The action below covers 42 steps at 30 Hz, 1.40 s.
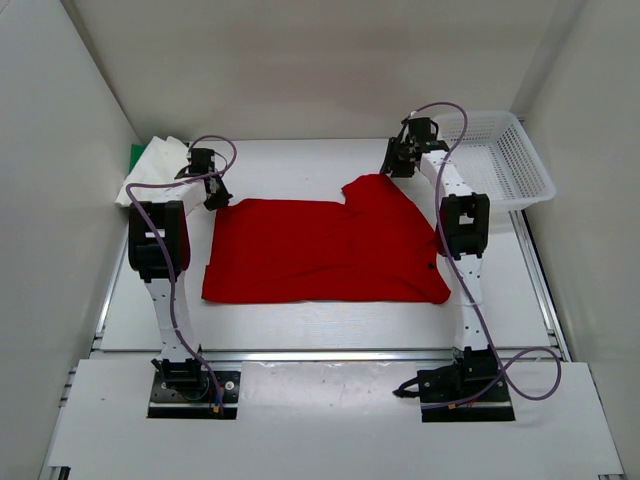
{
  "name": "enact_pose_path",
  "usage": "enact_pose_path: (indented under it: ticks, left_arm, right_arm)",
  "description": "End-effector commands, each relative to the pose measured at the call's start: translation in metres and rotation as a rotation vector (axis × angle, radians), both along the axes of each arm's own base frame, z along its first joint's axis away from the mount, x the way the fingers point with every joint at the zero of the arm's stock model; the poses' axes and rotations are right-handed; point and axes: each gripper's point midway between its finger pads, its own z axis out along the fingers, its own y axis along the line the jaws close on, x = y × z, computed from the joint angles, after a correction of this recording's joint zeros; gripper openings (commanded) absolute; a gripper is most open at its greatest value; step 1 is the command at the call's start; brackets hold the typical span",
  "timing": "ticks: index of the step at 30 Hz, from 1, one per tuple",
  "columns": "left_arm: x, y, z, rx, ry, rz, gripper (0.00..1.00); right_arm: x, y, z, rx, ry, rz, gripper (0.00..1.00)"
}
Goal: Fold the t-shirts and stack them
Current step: Grap the side of the flattened tshirt furthest away from the robot with both arms
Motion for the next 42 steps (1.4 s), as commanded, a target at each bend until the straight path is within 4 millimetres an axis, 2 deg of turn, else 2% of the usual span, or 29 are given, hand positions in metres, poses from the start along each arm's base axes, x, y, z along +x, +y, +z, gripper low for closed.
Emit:
enact_pose_path:
  ticks: [1, 4, 7, 8, 10, 12, 14, 16, 18, 19, 22, 25, 30, 32, 33, 34, 35, 36, 37, 38, 39, 40, 41, 42]
  left_arm:
    - [0.007, -0.005, 0.03, -0.004, -0.07, -0.02, 0.0]
    - [0.006, -0.003, 0.028, -0.008, -0.065, -0.015, 0.0]
    - [0.007, -0.005, 0.028, -0.009, -0.068, -0.017, 0.0]
    - [0.008, -0.006, 0.028, -0.006, -0.07, -0.022, 0.0]
    - [0.008, -0.004, 0.028, -0.003, -0.067, -0.018, 0.0]
    - [0.007, -0.007, 0.024, -0.002, -0.057, -0.025, 0.0]
    - [0.007, -0.001, 0.023, -0.007, -0.059, -0.014, 0.0]
    - [0.009, -0.008, 0.025, -0.01, -0.068, -0.028, 0.0]
    - [0.007, -0.005, 0.023, -0.01, -0.059, -0.022, 0.0]
    - [0.007, -0.009, 0.024, -0.014, -0.062, -0.035, 0.0]
    - [0.005, -0.01, 0.029, -0.035, -0.073, -0.03, 0.0]
    - [0.003, -0.01, 0.035, -0.047, -0.093, -0.028, 0.0]
    - [-0.003, -0.007, 0.039, -0.057, -0.1, -0.018, 0.0]
    - [-0.008, -0.006, 0.043, -0.053, -0.103, -0.021, 0.0]
    - [-0.007, -0.007, 0.044, -0.055, -0.112, -0.02, 0.0]
    - [-0.01, -0.005, 0.045, -0.052, -0.109, -0.017, 0.0]
    - [-0.011, -0.01, 0.048, -0.07, -0.118, -0.033, 0.0]
    - [-0.013, -0.01, 0.047, -0.071, -0.113, -0.036, 0.0]
    - [-0.012, -0.012, 0.052, -0.078, -0.127, -0.041, 0.0]
    - [-0.016, -0.011, 0.048, -0.077, -0.115, -0.034, 0.0]
    - [-0.015, -0.013, 0.051, -0.08, -0.127, -0.045, 0.0]
    - [-0.015, -0.014, 0.055, -0.094, -0.134, -0.042, 0.0]
    - [-0.015, -0.001, 0.057, -0.099, -0.142, -0.019, 0.0]
    - [-0.015, 0.0, 0.062, -0.108, -0.154, -0.012, 0.0]
  right_arm:
    - [0.0, 0.022, 0.009, 0.051, -0.017, 0.056, 0.39]
    - [0.0, 0.026, 0.007, 0.086, -0.012, 0.064, 0.4]
    - [0.003, 0.026, 0.01, 0.1, -0.021, 0.06, 0.35]
    - [0.005, 0.021, 0.01, 0.097, -0.029, 0.051, 0.35]
    - [0.006, 0.024, 0.012, 0.127, -0.037, 0.069, 0.34]
    - [0.005, 0.028, 0.014, 0.145, -0.034, 0.072, 0.2]
    - [0.008, 0.025, 0.017, 0.128, -0.048, 0.067, 0.15]
    - [0.011, 0.023, 0.024, 0.109, -0.068, 0.057, 0.08]
    - [0.012, 0.027, 0.036, 0.114, -0.085, 0.066, 0.0]
    - [0.015, 0.022, 0.039, 0.114, -0.095, 0.059, 0.0]
    - [0.015, 0.014, 0.077, 0.121, -0.143, 0.068, 0.0]
    - [-0.001, 0.009, 0.097, 0.106, -0.116, 0.085, 0.0]
    - [-0.035, 0.014, 0.085, 0.046, -0.008, 0.134, 0.0]
    - [-0.048, 0.005, 0.085, 0.015, 0.036, 0.119, 0.0]
    - [-0.054, 0.002, 0.077, 0.012, 0.062, 0.116, 0.0]
    - [-0.063, 0.004, 0.078, 0.007, 0.077, 0.124, 0.0]
    - [-0.062, 0.001, 0.1, 0.013, 0.016, 0.123, 0.0]
    - [-0.079, 0.0, 0.08, 0.011, 0.072, 0.119, 0.0]
    - [-0.085, 0.002, 0.085, 0.022, 0.026, 0.103, 0.0]
    - [-0.083, -0.002, 0.114, 0.045, -0.066, 0.092, 0.0]
    - [-0.098, -0.006, 0.107, 0.057, -0.042, 0.082, 0.0]
    - [-0.108, -0.008, 0.09, 0.079, -0.002, 0.076, 0.0]
    - [-0.116, -0.012, 0.091, 0.079, -0.006, 0.064, 0.0]
    - [-0.118, -0.014, 0.106, 0.073, -0.05, 0.061, 0.0]
